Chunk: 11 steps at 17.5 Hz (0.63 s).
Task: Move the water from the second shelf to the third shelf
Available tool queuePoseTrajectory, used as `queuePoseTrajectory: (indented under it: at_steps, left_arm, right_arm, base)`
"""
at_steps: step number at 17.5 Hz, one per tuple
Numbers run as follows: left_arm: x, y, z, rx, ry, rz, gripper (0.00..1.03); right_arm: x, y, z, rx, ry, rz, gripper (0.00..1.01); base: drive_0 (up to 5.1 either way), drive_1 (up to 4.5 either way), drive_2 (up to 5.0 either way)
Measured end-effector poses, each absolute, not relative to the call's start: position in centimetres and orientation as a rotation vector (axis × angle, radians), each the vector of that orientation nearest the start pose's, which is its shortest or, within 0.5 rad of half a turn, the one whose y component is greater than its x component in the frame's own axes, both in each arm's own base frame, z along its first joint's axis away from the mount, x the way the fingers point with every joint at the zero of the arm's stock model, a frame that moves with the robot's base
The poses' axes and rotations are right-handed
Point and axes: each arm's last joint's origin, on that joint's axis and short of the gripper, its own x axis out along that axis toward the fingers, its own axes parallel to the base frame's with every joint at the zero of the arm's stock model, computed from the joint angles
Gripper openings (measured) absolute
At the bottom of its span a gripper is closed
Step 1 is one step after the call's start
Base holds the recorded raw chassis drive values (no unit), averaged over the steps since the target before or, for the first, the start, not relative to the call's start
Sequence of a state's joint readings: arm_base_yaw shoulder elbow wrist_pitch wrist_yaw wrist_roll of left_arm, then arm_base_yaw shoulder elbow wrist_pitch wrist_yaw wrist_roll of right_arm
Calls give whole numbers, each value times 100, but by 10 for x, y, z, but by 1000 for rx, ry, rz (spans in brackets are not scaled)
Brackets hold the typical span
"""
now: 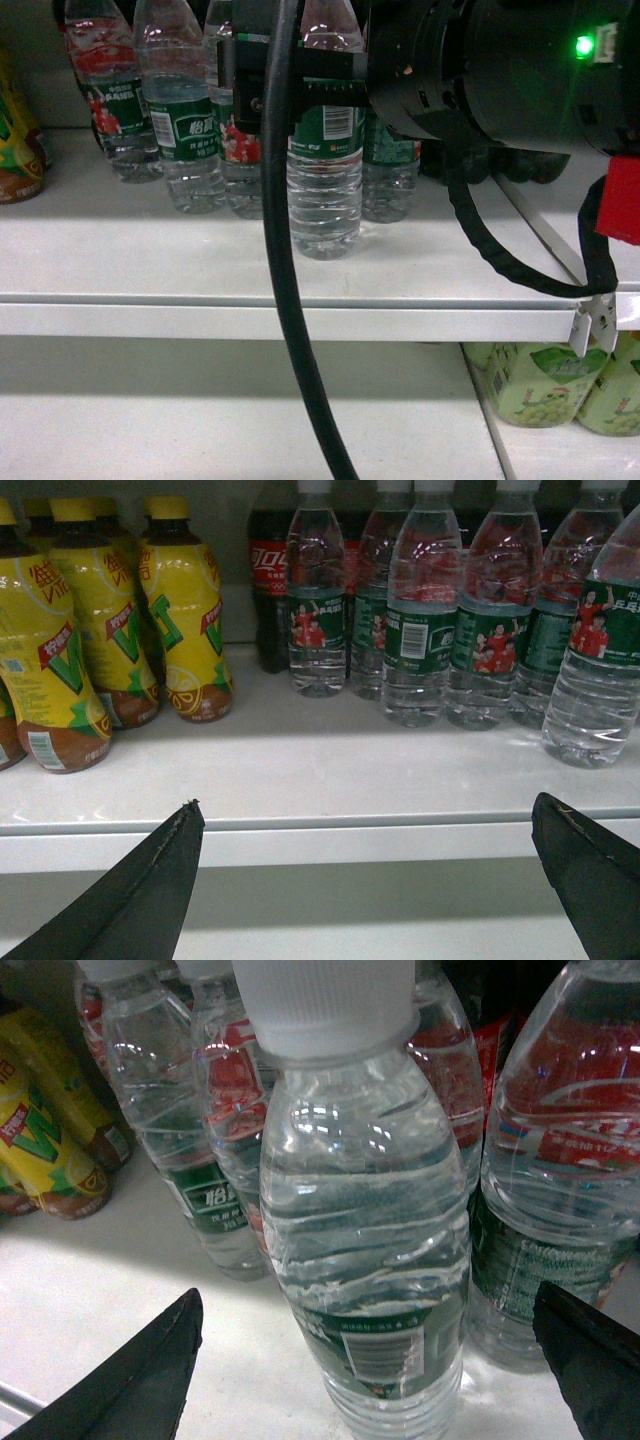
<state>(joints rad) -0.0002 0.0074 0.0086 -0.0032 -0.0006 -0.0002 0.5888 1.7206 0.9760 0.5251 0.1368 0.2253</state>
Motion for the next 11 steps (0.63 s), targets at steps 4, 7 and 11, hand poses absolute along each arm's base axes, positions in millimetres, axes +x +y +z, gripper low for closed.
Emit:
queuePoseTrajectory:
  at_steps: [4,7,11]
  left_arm:
    - [98,0,166,0,2,0,98]
    - [98,0,166,0,2,1,98]
    - [98,0,166,0,2,0,98]
  right_arm:
    - [327,213,224,128,244,387,98]
    - [336,220,221,100,244,367,98]
    - [352,230,213,84,261,322,98]
  base:
    - [0,0,0]
    - [0,0,0]
    - [0,0,0]
